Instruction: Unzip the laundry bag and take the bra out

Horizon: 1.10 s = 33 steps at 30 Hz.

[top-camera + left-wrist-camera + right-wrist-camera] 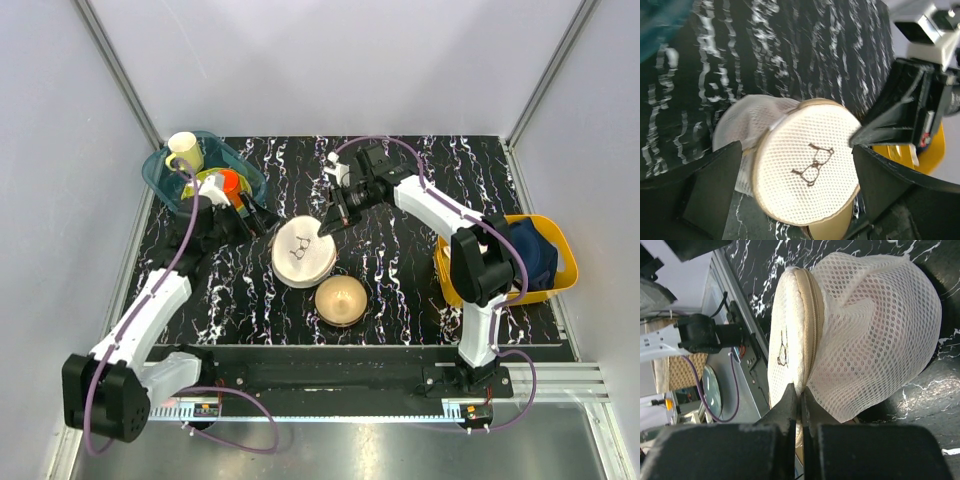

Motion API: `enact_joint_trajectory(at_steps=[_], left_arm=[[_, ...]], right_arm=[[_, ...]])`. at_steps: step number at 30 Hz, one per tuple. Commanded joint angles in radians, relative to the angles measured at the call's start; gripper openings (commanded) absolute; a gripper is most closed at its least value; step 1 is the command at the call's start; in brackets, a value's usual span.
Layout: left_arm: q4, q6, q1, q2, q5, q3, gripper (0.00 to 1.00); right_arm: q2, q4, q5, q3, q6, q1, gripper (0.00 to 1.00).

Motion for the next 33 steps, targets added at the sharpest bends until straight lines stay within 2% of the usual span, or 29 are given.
enact_joint_trajectory(at_steps=[1,2,7,10,16,20,21,23,24,25,26,27,28,29,33], left_arm=[[0.180,0.150,-0.004,0.097,0.386,0.100,0.96],[0.167,0.170,-0.006,0.132,0.438,0.111,0.95],[0.131,0.284,-0.012,0.196,0.421,0.123,0.97],[0.132,0.315,-0.012,0.246,0.465,0.128,0.97],[0.134,0.327,-0.015,0.323,0.583,0.151,0.91],[0.126,0.330,-0.016,0.343,0.605,0.154,0.70],[0.126,0.327,-0.016,0.343,0.606,0.157,0.50],[0.126,0.322,-0.016,0.338,0.605,0.159,0.30],[0.121,0.321,-0.016,0.337,0.602,0.162,0.12],[0.105,0.319,-0.016,0.335,0.597,0.169,0.03],[0.095,0.321,-0.016,0.337,0.588,0.175,0.00],[0.088,0.310,-0.016,0.334,0.577,0.179,0.00],[0.071,0.303,-0.016,0.332,0.559,0.188,0.00],[0.066,0.293,-0.018,0.329,0.528,0.191,0.00],[-0.006,0.188,-0.016,0.320,0.352,0.231,0.00]], right_arm=[[-0.074,-0.051,-0.101,-0.012,-0.112,-0.009,0.00],[-0.076,-0.051,-0.123,-0.012,-0.119,-0.008,0.00],[-0.073,-0.045,-0.167,-0.001,-0.125,-0.008,0.00],[-0.065,-0.042,-0.188,0.005,-0.123,-0.008,0.00],[-0.056,-0.039,-0.196,0.010,-0.123,-0.008,0.00],[-0.047,-0.039,-0.193,0.015,-0.125,-0.009,0.00],[-0.042,-0.037,-0.188,0.016,-0.123,-0.009,0.00],[-0.034,-0.039,-0.184,0.019,-0.120,-0.012,0.00],[-0.031,-0.040,-0.182,0.024,-0.120,-0.014,0.00],[-0.030,-0.039,-0.167,0.025,-0.110,-0.014,0.00],[-0.027,-0.039,-0.148,0.028,-0.096,-0.020,0.07],[-0.027,-0.034,-0.127,0.037,-0.083,-0.022,0.43],[-0.024,-0.034,-0.080,0.042,-0.053,-0.026,0.63],[-0.031,-0.033,-0.047,0.048,-0.031,-0.032,0.70],[-0.109,0.083,0.115,-0.011,0.149,-0.118,0.79]])
